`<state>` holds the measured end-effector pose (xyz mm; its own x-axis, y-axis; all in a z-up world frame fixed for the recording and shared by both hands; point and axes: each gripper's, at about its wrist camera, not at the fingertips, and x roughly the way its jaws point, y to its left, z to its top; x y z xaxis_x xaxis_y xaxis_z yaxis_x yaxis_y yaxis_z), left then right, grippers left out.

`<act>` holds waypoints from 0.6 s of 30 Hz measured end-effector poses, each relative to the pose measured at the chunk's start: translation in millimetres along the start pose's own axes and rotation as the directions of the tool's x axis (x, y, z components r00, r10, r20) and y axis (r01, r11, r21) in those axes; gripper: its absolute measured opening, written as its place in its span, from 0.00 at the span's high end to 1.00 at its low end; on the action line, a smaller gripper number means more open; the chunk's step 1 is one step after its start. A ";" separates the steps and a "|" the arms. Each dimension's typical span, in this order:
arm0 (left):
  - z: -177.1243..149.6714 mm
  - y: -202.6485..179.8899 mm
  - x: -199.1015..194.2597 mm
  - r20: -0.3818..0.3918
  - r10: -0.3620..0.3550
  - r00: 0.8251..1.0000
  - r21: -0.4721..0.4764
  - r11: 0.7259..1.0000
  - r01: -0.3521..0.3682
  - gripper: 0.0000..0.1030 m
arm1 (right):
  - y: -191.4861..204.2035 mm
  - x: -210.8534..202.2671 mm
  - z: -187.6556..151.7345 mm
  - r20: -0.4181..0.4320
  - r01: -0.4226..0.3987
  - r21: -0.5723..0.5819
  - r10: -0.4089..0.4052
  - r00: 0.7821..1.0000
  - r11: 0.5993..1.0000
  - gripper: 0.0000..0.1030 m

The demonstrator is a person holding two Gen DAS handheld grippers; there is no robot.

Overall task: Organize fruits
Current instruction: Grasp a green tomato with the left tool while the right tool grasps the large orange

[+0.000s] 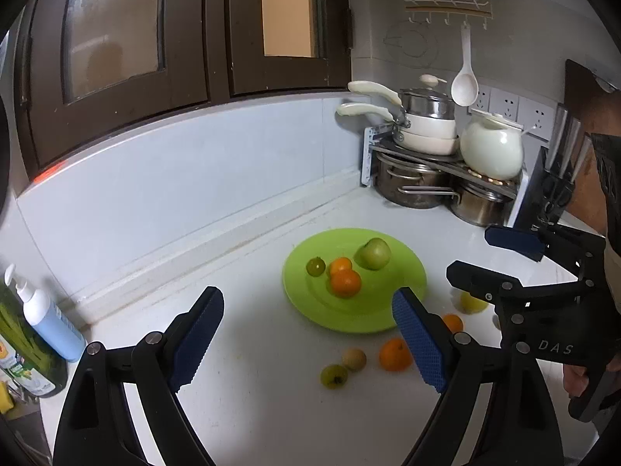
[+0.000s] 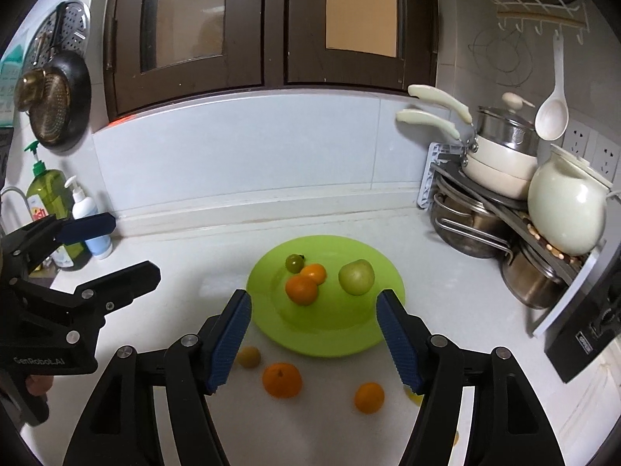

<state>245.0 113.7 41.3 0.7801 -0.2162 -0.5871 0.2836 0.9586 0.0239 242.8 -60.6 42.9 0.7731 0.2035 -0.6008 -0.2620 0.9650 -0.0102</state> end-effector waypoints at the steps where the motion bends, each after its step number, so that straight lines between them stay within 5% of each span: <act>1: -2.3 0.3 -2.0 -0.001 0.000 1.000 0.005 1.000 0.000 0.14 | 2.2 -2.5 -2.0 0.000 -0.004 -0.001 0.004 1.000 1.000 0.35; 18: -50.8 0.6 3.1 -0.046 -0.038 0.998 0.104 0.994 0.042 0.14 | 30.4 3.8 -43.5 -0.093 0.000 -0.021 -0.002 0.996 1.000 0.35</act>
<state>219.3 123.0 -1.6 0.7422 -0.2432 -0.6245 0.3730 0.9241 0.0834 212.6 -37.6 5.5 0.7168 0.1851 -0.6723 -0.2736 0.9615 -0.0271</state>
